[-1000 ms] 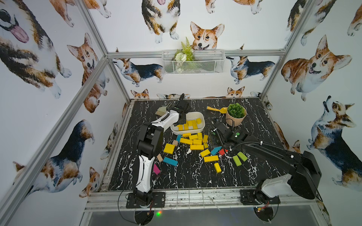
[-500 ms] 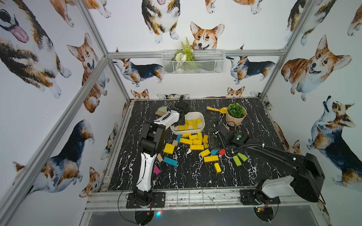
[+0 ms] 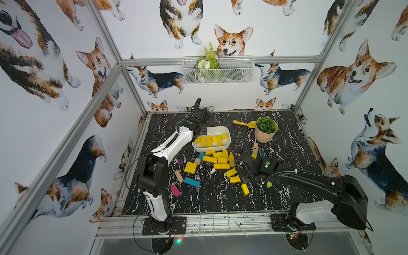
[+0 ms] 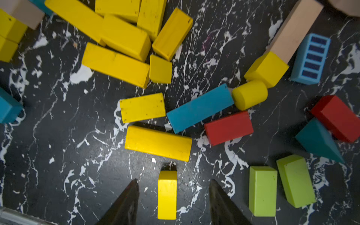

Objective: Pick out the yellow building blocks
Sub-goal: Pick up the building block from the center of the board.

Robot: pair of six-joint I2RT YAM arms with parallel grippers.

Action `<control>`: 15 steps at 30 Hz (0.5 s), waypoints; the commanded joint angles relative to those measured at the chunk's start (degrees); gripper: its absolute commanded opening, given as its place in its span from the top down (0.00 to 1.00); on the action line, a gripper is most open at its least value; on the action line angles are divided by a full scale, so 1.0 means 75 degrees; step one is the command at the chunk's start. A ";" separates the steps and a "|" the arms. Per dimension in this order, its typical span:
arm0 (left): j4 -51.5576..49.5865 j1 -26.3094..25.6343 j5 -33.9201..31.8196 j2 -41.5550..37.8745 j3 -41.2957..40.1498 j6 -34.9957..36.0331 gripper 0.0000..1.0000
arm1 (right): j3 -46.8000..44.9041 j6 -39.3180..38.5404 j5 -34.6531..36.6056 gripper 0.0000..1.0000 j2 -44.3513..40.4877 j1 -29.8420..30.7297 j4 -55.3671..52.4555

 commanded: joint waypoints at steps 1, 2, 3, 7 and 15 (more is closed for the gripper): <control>0.0582 -0.0018 0.0346 -0.1060 -0.1158 -0.0746 0.37 | -0.0293 0.1071 -0.0341 0.40 0.0071 0.0367 -0.0646; 0.0641 -0.0017 0.0350 -0.1370 -0.1511 -0.0903 0.37 | -0.0409 0.1303 -0.0391 0.40 0.0107 0.0567 -0.0658; 0.0707 -0.0017 0.0366 -0.1670 -0.1857 -0.1080 0.37 | -0.0500 0.1467 -0.0393 0.39 0.0150 0.0713 -0.0676; 0.0955 -0.0020 0.0602 -0.2654 -0.3080 -0.1740 0.38 | -0.0794 0.1754 -0.0527 0.40 0.0380 0.0825 -0.0541; 0.0739 -0.0017 0.0496 -0.3984 -0.4386 -0.2294 0.38 | -0.0975 0.1872 -0.0987 0.48 0.1064 0.0821 0.0435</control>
